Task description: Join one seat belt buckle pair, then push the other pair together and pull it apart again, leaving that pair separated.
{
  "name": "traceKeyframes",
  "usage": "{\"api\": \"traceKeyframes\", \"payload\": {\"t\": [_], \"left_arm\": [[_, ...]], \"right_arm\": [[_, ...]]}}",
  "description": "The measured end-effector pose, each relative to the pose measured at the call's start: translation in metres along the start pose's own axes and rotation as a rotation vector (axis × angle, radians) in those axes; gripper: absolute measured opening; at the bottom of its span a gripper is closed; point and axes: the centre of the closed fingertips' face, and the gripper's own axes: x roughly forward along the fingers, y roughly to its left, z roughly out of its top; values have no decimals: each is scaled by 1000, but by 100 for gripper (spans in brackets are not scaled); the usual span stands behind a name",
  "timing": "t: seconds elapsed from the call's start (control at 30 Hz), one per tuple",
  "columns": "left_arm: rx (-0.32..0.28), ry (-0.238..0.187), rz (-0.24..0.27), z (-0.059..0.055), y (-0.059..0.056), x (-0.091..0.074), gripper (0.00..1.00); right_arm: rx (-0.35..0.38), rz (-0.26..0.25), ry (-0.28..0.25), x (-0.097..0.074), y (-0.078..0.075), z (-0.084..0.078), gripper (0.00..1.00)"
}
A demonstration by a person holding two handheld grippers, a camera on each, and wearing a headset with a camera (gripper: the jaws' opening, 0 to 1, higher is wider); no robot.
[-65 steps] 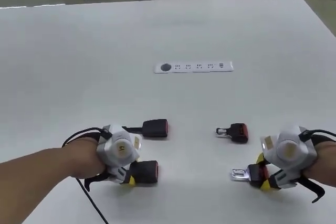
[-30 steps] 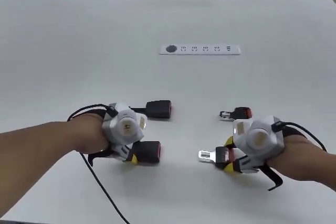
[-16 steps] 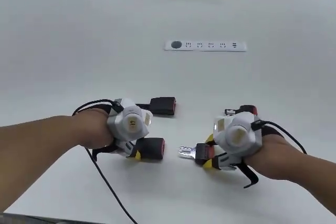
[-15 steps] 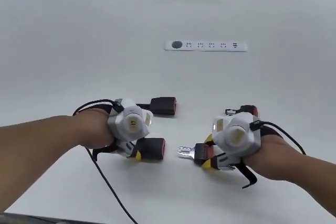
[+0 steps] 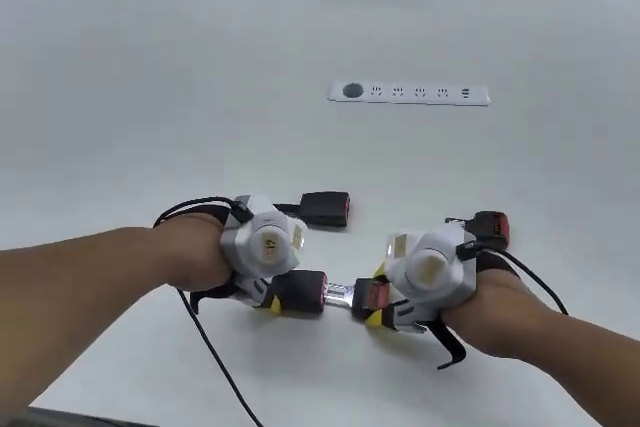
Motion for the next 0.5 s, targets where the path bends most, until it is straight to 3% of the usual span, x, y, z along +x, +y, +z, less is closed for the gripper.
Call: {"api": "traceKeyframes", "payload": {"t": [0.5], "left_arm": [[0, 12, -1, 0, 0, 0, 32]], "right_arm": [[-24, -6, -26, 9, 3, 13, 33]]}}
